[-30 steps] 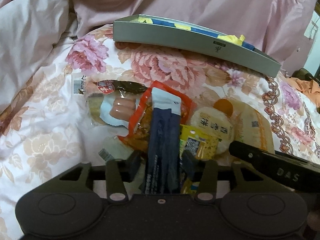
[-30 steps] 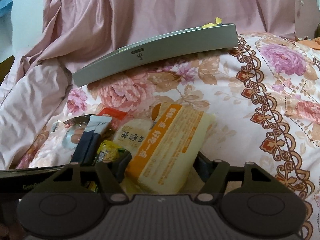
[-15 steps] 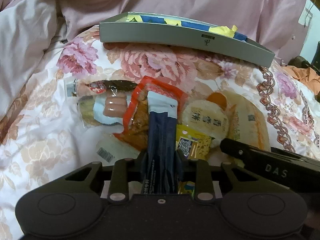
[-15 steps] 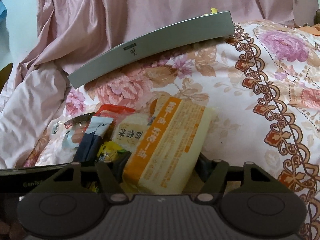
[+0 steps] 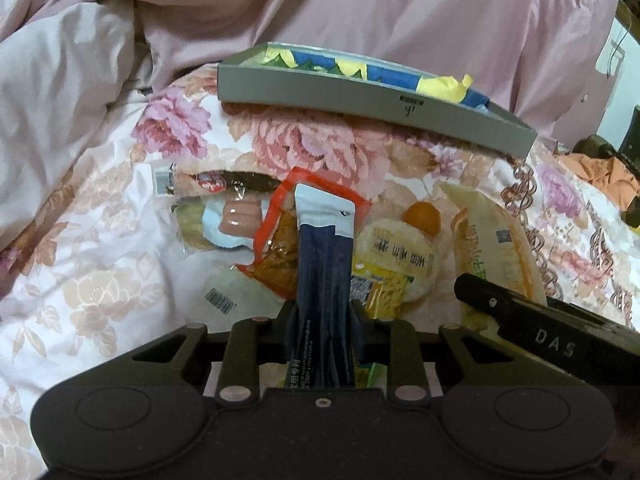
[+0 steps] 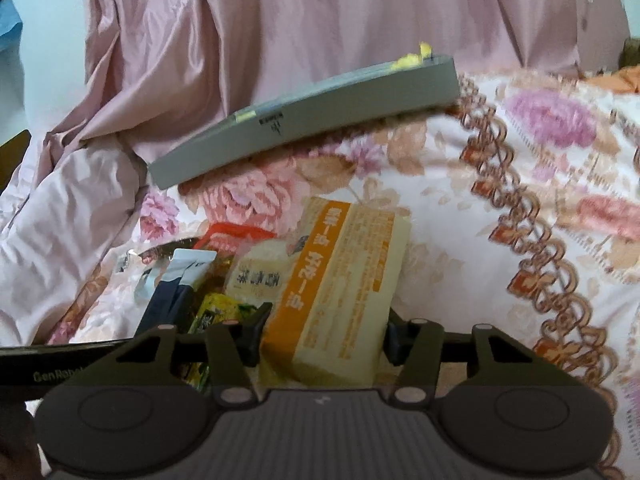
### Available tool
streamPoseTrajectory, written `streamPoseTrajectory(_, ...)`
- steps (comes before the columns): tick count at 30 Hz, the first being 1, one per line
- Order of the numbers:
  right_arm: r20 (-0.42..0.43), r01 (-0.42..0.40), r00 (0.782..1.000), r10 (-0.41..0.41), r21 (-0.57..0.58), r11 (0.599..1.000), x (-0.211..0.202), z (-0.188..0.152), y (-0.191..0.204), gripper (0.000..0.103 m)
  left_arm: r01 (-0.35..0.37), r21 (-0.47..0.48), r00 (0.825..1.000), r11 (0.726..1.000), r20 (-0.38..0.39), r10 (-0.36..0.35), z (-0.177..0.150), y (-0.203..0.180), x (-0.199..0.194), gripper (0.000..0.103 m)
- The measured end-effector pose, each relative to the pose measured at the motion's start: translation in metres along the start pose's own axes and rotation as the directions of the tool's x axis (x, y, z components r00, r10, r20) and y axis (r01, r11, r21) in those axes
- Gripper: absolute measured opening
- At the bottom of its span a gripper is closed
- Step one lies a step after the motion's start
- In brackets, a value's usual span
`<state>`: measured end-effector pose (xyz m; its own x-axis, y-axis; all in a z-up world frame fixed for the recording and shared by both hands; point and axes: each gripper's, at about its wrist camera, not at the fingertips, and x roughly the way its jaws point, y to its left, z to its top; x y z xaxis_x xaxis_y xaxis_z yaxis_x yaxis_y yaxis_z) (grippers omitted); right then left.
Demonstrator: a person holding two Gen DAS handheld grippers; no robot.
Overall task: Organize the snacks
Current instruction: 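Grasp the dark blue stick pack with left gripper while right grasps orange cake pack, then carry both packs into the grey tray and open both grippers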
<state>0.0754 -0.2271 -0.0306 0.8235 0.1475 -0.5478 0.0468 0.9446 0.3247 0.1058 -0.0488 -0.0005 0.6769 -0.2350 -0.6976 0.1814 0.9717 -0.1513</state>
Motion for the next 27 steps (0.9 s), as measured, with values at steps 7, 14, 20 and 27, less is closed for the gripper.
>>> streamPoseTrajectory(7, 0.064, -0.011, 0.998, 0.013, -0.045, 0.999, -0.012, 0.006, 0.006, 0.057, 0.029, -0.036, 0.997, 0.999, 0.065, -0.027, 0.019, -0.013, -0.009, 0.028)
streamPoseTrajectory(14, 0.172, -0.017, 0.985, 0.026, -0.058, 0.998, -0.020, 0.038, 0.001, 0.057, 0.044, -0.052, 0.987, 0.998, 0.154, -0.036, 0.066, -0.028, -0.010, 0.028)
streamPoseTrajectory(20, 0.287, -0.009, 0.958, 0.027, -0.065, 0.998, -0.016, 0.090, -0.015, 0.057, 0.059, -0.070, 0.975, 0.996, 0.219, -0.042, 0.121, -0.047, 0.004, 0.029)
streamPoseTrajectory(27, 0.362, -0.039, 0.930, 0.060, -0.067, 0.997, 0.016, 0.143, -0.034, 0.057, 0.062, -0.072, 0.959, 0.995, 0.281, -0.039, 0.172, -0.074, 0.038, 0.029)
